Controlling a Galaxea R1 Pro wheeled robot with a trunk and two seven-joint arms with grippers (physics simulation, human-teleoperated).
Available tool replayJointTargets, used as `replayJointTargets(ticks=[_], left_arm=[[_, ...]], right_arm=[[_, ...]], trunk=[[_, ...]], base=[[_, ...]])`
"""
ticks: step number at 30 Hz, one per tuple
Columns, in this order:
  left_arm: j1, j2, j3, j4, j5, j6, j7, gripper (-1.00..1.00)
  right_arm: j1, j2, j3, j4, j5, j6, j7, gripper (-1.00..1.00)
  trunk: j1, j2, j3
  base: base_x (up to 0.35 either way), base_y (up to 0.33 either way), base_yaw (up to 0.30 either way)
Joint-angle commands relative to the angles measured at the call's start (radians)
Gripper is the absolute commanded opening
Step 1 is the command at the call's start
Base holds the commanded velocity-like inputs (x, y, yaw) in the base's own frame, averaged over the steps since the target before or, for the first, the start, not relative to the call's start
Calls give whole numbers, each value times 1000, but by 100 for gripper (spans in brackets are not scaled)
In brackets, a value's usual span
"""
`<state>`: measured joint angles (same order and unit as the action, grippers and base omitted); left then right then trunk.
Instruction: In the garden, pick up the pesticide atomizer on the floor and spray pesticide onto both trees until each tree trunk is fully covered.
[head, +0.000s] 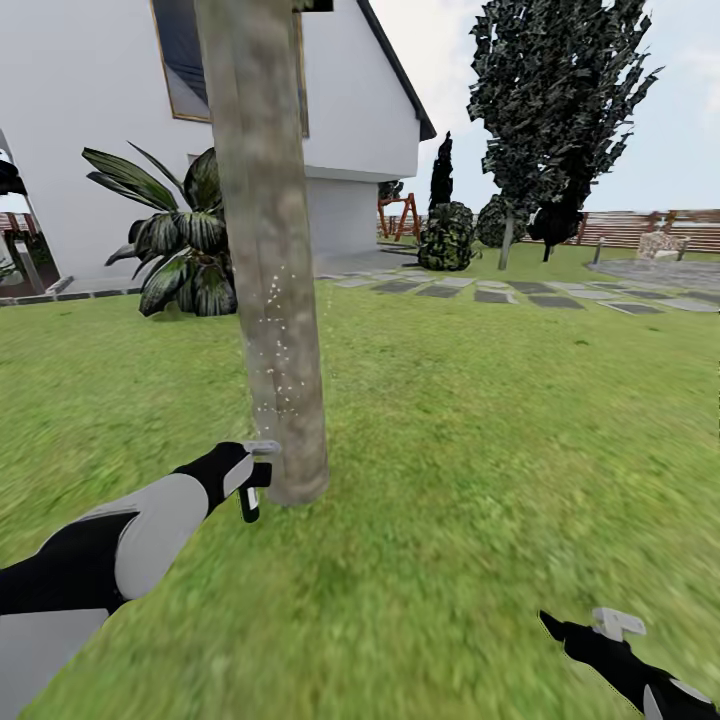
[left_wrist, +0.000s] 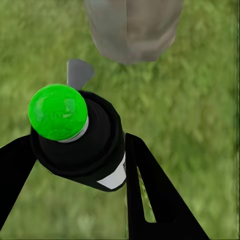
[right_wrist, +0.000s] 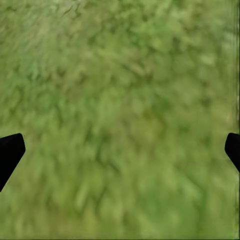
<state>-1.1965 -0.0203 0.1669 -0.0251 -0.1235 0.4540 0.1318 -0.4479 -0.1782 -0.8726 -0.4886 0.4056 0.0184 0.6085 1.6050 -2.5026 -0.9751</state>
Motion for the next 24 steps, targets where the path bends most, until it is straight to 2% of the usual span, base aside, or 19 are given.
replayJointTargets(ticks=[1,15,24], left_arm=[[0,-1,-1,0,-1,0,0,-100],[0,-4,-1,1,-1,0,0,-100],[0,-13,-1,1,-1,0,0,-100]], right_arm=[[0,0,0,-1,0,0,1,100],[0,2,0,-1,-1,0,-1,100],[0,2,0,-1,-1,0,-1,100]], trunk=[[0,0,0],[0,0,0],[0,0,0]], base=[[0,-322,13],[2,-322,242],[116,-315,259]])
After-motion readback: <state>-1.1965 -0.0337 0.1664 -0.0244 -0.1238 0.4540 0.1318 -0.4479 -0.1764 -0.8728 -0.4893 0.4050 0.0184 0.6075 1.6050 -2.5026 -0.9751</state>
